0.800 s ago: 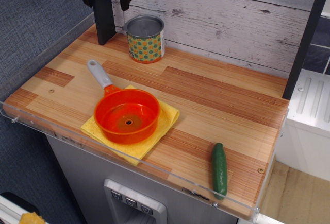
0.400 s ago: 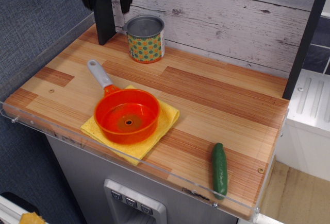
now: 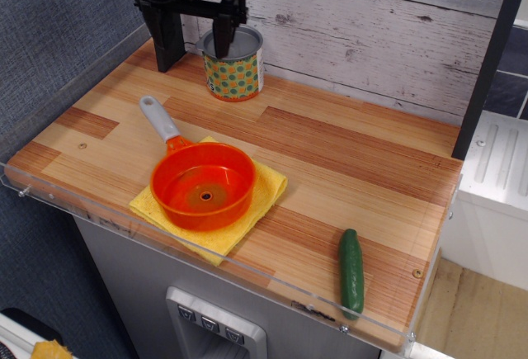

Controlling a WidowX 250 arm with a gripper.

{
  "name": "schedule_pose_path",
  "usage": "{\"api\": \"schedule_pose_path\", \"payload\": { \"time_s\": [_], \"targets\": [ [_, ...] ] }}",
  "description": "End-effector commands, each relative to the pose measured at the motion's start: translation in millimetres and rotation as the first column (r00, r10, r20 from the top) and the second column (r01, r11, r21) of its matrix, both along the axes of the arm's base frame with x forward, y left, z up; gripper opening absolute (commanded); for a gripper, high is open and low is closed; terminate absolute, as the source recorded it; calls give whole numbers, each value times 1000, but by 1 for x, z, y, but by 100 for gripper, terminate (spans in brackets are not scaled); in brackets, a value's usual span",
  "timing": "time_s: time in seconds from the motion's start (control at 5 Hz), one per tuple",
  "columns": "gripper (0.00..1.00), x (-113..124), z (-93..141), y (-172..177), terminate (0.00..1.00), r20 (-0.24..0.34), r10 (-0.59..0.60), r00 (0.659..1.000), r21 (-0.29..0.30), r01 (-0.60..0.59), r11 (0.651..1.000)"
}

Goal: Put the cucumber on the direct opposite side of the pan

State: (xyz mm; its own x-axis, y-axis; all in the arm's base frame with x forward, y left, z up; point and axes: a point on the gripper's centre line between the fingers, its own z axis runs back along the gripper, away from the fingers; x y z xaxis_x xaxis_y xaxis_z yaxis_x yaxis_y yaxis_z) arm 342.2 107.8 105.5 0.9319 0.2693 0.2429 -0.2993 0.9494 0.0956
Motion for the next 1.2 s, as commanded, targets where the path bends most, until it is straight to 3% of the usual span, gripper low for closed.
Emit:
{"api": "schedule_pose_path", "payload": {
  "time_s": [0.0,0.2,0.4,1.0],
  "targets": [
    [100,-35,33,-60,0,23,-54,998,-69,56,996],
    [100,-52,19,-89,0,0,-94,996,-67,94,993],
    [100,-71,9,-117,0,-38,-92,995,-193,83,978],
    [100,-90,-49,-180,0,-38,-155,987,-161,147,976]
  ]
}}
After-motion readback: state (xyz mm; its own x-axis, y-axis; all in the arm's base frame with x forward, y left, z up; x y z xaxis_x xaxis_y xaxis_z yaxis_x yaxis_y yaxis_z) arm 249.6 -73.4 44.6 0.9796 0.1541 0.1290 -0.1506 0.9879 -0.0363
